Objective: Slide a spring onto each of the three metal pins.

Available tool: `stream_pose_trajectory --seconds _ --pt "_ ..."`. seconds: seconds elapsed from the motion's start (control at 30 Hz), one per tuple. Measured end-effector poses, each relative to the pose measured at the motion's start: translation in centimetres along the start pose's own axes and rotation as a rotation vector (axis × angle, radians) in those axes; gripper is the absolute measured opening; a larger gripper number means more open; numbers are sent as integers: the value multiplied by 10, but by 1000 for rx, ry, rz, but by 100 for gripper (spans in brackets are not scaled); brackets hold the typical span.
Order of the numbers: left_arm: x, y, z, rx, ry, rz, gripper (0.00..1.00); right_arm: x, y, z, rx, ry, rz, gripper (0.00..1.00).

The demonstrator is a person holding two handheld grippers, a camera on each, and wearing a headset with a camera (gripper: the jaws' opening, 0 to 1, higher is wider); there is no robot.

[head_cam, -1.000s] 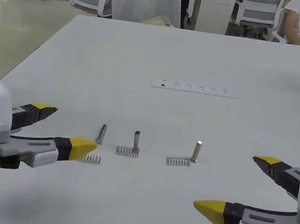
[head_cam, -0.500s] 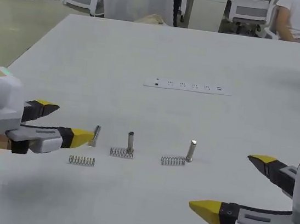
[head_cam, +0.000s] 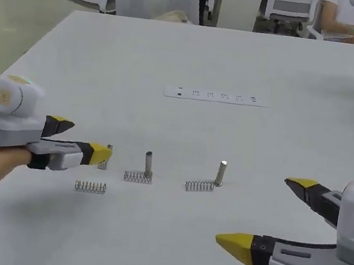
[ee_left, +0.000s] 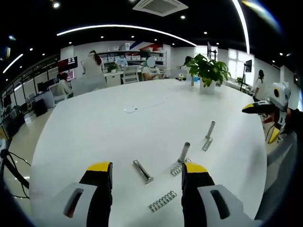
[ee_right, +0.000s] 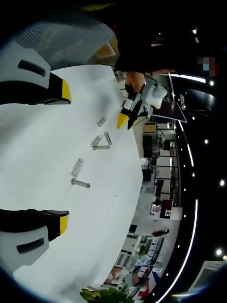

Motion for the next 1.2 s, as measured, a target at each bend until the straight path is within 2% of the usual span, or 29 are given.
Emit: stream_pose_trajectory --seconds 0.47,0.57,0.8,1.0,1.2 --pt "8 -29 -6 61 -4 38 44 -1 -3 -4 5 -15 2 91" --pt "11 -37 -10 91 -16 54 42 -1 -3 -5 7 -18 3 91" --pt "13 -51 -15 127 -12 72 36 -1 -4 -8 20 -20 3 91" --pt "14 -56 -22 161 -11 80 28 0 -5 -10 22 -20 7 91" --pt "15 -62 -25 189 -8 88 26 1 -5 -10 23 -22 9 91"
Point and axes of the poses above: the centre of the closed fingertips' face, and the gripper's own axes: y roughly backward along the fingers, x roughly to its left, z roughly out of its top, the point moved 2 cm from there along y, roughly backward along the fingers, and after that the axes turned 1 degree about z, right-handed, at the moved point
